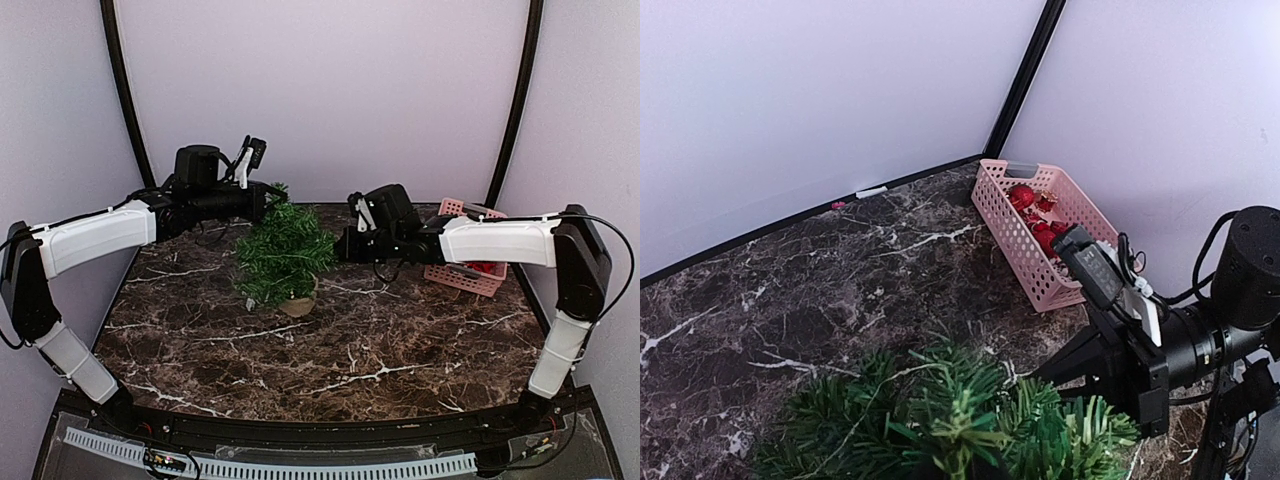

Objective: Decorate the small christmas tree
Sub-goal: Wrap the light string in the gap of the branches.

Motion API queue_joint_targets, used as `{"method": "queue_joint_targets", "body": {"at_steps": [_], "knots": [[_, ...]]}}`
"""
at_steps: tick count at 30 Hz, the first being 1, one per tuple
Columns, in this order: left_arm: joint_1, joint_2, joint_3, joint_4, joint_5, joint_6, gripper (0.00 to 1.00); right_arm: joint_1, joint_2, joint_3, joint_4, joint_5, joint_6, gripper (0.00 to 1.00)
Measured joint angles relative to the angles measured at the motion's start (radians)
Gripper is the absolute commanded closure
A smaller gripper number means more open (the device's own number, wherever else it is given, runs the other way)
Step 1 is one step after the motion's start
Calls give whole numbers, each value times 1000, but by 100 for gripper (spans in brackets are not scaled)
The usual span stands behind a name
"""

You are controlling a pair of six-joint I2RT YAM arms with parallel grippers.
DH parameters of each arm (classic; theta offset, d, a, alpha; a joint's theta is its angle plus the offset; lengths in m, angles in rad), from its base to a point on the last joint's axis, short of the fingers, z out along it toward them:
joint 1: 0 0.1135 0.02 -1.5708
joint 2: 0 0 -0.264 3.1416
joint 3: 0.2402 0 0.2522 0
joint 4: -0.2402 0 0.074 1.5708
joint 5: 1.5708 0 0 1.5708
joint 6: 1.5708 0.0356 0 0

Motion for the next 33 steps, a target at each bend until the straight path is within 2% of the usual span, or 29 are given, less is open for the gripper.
{"method": "queue_joint_targets", "body": {"at_steps": [13,22,24,26,28,33], "knots": [[0,0,0,0,3,1,100,16,-66,-67,109,-8,45,100],[0,0,-12,19,10,1,100,22,-28,-79,190,-16,108,100],[0,0,-12,21,11,1,96,23,-17,-79,191,-15,113,100],[0,0,-12,21,11,0,87,23,-13,-79,191,-16,113,100],[0,0,-12,21,11,3,75,23,-13,-79,191,-16,113,92],[0,0,-14,19,6,9,61,24,-18,-85,190,-16,107,72]]}}
